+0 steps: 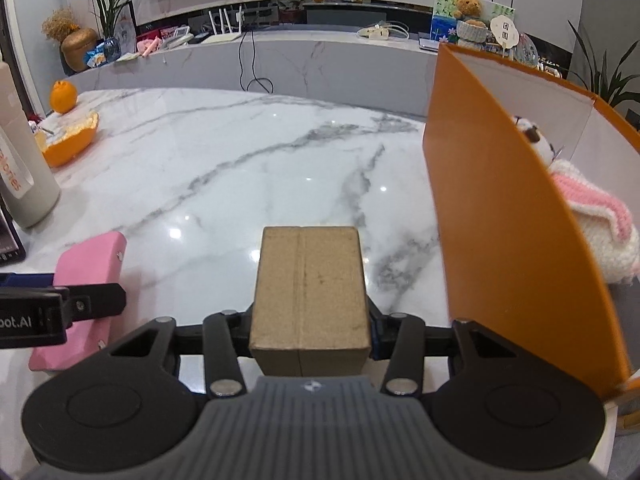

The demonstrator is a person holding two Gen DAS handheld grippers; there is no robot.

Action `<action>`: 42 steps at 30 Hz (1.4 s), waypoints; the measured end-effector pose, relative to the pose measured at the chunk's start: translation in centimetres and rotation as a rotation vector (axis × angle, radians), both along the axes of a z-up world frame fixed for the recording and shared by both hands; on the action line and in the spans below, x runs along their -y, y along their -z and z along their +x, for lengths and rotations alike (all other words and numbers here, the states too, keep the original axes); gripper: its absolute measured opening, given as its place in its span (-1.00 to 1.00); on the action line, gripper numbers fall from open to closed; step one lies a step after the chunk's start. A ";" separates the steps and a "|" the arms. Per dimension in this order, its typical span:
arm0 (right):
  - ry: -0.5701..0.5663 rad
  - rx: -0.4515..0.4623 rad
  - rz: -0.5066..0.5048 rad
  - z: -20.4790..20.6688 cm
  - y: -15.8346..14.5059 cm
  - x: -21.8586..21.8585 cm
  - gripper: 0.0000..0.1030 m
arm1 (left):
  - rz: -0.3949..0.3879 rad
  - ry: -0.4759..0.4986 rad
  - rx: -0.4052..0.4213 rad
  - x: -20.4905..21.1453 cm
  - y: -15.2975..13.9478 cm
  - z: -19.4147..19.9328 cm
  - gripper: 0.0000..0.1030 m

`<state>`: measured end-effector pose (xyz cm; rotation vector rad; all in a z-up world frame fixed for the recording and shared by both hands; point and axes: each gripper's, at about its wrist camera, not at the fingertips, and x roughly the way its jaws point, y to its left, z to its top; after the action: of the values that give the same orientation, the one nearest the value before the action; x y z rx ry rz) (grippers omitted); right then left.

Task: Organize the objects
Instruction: 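Carry the pink wallet and cardboard box over the orange box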

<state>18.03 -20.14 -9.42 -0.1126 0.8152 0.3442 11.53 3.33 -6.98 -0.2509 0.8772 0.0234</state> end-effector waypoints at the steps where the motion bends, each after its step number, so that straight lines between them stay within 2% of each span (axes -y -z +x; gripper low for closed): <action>1: 0.000 0.005 0.005 -0.1 -0.3 0.1 -0.07 | -0.003 0.002 0.007 0.1 -0.3 -0.1 0.88; 11: -0.076 0.095 -0.006 -0.7 -4.7 -0.1 -0.07 | -0.001 0.035 0.052 0.9 -2.9 -0.4 0.88; 21: -0.159 0.192 -0.083 0.7 -8.5 2.3 -0.07 | 0.022 0.076 0.083 3.3 -4.8 0.4 0.88; 28: -0.090 0.193 -0.007 2.4 -10.0 6.4 -0.07 | 0.031 0.134 0.126 7.0 -6.9 2.6 0.88; 36: -0.017 0.209 0.010 4.0 -11.3 10.2 -0.07 | 0.038 0.186 0.164 10.6 -8.6 4.9 0.88; 42: 0.087 0.218 0.054 5.6 -12.3 14.3 -0.07 | 0.051 0.237 0.193 13.6 -9.6 6.0 0.88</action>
<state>23.65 -34.41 2.91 -0.0631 0.5924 0.2659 17.54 -10.27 2.61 -0.0985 0.7080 -0.1957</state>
